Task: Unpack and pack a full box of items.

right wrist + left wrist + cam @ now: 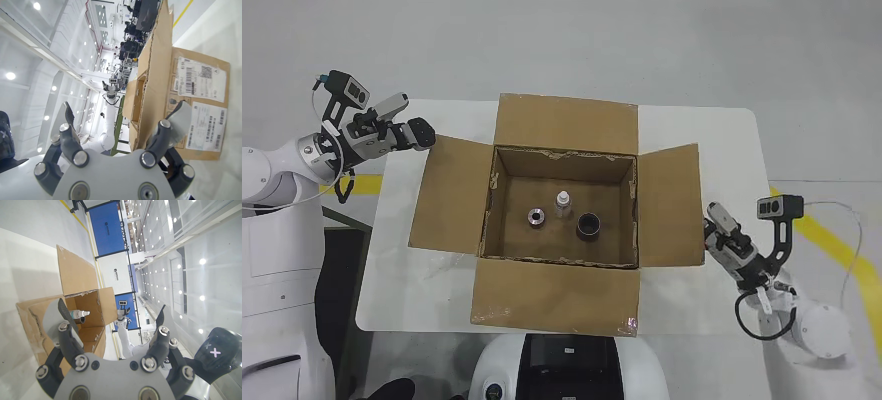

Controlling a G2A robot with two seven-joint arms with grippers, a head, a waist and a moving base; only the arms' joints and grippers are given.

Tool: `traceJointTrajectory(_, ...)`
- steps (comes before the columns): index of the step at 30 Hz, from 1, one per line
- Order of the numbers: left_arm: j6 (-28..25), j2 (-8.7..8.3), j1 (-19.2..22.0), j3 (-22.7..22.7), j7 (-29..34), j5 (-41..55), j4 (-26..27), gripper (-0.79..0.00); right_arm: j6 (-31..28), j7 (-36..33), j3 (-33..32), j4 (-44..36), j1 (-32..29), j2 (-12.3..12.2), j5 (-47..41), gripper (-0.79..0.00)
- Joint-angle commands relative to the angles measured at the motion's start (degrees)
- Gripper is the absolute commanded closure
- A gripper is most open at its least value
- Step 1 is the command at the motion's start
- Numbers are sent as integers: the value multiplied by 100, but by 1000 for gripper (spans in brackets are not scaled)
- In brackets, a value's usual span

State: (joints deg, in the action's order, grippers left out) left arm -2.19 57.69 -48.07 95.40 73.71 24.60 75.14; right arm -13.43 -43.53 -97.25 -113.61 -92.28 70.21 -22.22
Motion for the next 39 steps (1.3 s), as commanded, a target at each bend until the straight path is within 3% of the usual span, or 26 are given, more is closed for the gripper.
traceJointTrajectory(1,0,0,0,0,0,0,0,-785,-5,-71,127,-15,180,-6,13,-785)
traceJointTrajectory(18,0,0,0,0,0,0,0,-785,213,-379,1633,696,1366,19,359,-785)
traceJointTrajectory(39,0,0,0,0,0,0,0,-785,394,-376,1848,867,1379,-55,580,-785)
